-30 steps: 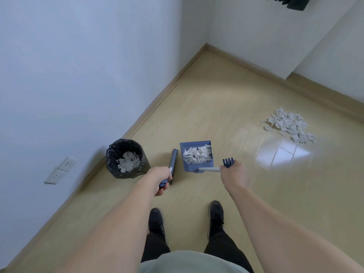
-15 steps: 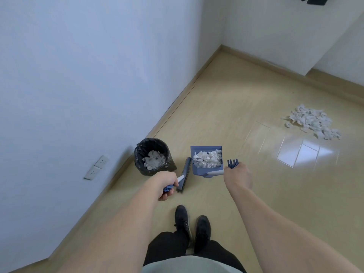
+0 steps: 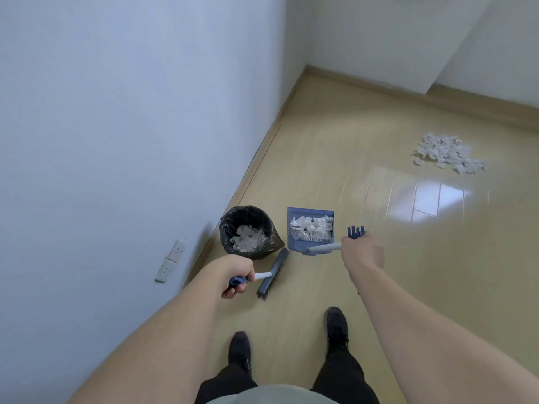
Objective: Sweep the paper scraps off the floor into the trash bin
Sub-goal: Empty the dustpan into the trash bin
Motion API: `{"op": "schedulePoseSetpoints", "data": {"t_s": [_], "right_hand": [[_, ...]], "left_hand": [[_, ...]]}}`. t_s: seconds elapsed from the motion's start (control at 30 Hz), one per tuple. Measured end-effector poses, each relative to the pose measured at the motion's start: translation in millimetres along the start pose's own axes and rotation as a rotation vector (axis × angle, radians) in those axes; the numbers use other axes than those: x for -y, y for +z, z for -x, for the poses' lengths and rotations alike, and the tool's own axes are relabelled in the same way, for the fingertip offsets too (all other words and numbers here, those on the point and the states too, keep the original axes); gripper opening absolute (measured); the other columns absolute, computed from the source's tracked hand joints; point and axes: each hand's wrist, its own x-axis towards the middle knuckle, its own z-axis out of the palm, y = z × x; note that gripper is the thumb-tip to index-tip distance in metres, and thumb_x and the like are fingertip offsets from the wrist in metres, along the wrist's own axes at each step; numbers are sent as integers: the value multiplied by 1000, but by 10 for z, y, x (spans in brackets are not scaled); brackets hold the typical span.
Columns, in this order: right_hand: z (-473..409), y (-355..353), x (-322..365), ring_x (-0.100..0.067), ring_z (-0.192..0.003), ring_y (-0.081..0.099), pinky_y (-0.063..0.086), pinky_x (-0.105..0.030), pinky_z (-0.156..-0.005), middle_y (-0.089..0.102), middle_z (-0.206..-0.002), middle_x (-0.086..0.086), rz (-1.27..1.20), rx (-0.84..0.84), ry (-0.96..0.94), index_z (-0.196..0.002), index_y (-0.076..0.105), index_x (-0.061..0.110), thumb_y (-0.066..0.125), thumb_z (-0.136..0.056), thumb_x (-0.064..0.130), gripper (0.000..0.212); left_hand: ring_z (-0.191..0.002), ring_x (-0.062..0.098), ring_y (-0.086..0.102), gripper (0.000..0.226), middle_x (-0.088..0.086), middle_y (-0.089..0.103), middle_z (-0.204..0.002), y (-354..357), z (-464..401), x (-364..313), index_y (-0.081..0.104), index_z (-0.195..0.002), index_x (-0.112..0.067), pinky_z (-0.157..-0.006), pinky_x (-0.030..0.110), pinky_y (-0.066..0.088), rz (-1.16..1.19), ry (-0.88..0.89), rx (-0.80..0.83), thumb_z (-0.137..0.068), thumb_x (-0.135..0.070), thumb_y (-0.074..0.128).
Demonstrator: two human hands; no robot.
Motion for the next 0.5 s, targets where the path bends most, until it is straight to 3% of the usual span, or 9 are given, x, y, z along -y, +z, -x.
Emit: {"op": "schedulePoseSetpoints", "data": {"t_s": [0.17, 0.33, 0.5], "right_hand": [[417, 92, 56, -28, -77, 56, 50, -35, -74, 61, -93, -7, -64, -134, 61, -100, 61, 14, 60, -84, 24, 18], [784, 96, 211, -29, -78, 56, 45, -32, -70, 59, -85, -3, 44, -128, -102, -86, 55, 19, 56, -88, 26, 8], [995, 74, 319, -29, -79, 57, 40, -29, -66, 58, -81, -1, 141, -110, -232, -87, 54, 23, 52, -89, 26, 4]], "left_hand": [[-47, 10, 41, 28, 4, 50, -62, -401, -86, 408, 51, -115, -4, -46, 19, 35, -62, -9, 25, -89, -17, 51], [-46, 12, 41, 19, 7, 50, -62, -601, -66, 596, 53, -100, -2, -45, 19, 37, -18, 4, -10, -85, -13, 48], [-45, 17, 44, 25, 8, 51, -59, -734, 61, 699, 56, -99, 3, -42, 18, 41, 73, -16, 0, -79, -9, 47]]}}
